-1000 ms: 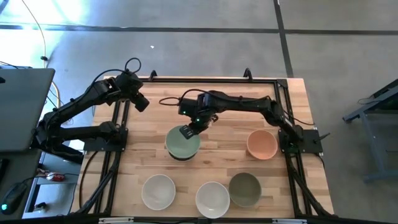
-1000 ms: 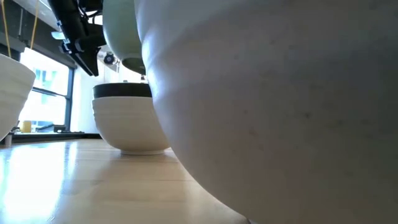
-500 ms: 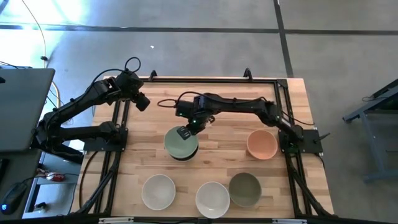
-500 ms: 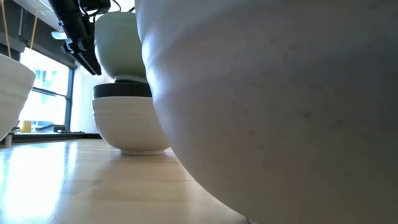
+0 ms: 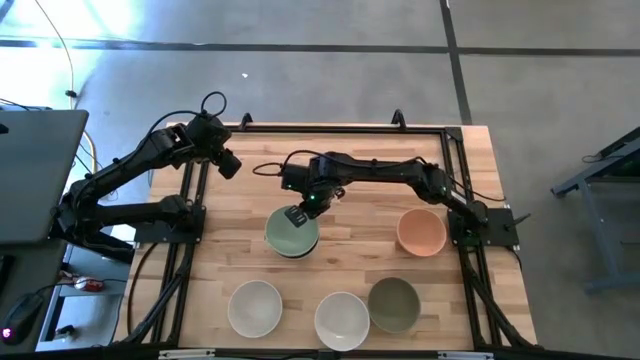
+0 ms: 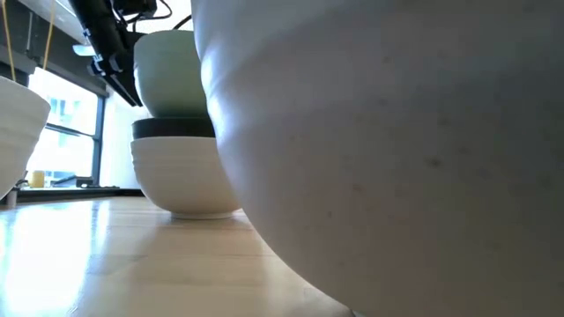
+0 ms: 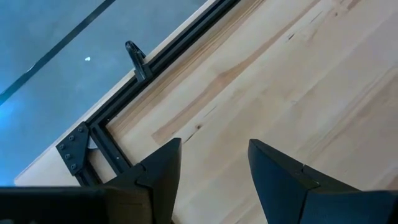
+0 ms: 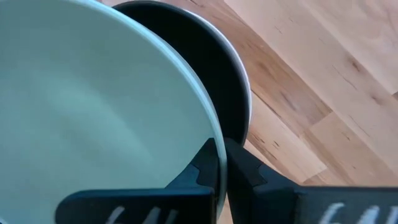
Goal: Nest bowls inside each other
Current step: Stack the green bowl on the black bowl, then stack the light orange bowl on the green bowl
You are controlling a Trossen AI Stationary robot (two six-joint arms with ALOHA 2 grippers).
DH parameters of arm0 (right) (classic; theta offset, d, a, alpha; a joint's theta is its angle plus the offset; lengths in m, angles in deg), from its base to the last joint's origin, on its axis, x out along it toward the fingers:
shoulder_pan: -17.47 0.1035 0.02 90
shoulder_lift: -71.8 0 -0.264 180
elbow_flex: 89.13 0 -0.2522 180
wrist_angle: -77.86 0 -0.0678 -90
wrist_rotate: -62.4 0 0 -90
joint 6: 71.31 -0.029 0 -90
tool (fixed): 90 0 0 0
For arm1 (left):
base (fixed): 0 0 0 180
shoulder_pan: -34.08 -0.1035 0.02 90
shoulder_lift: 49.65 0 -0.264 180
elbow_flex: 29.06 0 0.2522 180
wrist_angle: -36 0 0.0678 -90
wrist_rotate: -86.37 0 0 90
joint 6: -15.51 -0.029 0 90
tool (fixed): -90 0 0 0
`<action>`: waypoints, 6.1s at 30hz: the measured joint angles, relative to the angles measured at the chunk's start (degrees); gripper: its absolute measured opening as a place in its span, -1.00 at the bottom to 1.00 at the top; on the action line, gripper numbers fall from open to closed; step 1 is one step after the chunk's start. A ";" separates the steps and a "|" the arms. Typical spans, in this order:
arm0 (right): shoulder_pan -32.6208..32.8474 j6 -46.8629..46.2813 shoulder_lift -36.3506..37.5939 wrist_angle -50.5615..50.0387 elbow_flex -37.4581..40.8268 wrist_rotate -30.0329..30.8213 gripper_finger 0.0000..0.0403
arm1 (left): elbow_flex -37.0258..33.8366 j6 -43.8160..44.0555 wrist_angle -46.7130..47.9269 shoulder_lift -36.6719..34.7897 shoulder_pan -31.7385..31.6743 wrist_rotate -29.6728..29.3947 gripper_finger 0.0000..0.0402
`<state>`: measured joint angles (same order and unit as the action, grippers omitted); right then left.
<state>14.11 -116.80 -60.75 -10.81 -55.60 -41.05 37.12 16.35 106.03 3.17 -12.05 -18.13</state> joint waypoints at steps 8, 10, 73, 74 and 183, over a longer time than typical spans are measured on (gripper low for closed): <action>-0.30 0.53 0.00 -0.25 0.00 0.19 -0.99 | 0.00 0.00 -0.02 0.00 0.02 0.98 -0.12; -0.30 0.52 0.00 0.26 0.00 0.12 -0.96 | 0.00 0.00 -0.02 0.00 0.00 1.01 -0.12; 0.73 2.69 -3.74 -6.37 -0.07 5.91 -1.00 | 0.00 -0.46 0.02 0.00 0.02 4.11 -0.12; 0.61 2.77 -3.73 -6.41 -0.07 5.93 -1.00 | 0.00 -0.46 0.02 0.00 0.02 4.15 -0.12; -4.89 9.34 2.48 -11.06 -1.21 13.42 -0.54 | 0.00 -0.06 0.23 0.00 0.02 8.62 -0.12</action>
<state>9.22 -107.45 -58.27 -21.87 -56.81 -27.63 37.12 16.29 106.26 3.17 -12.03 -9.51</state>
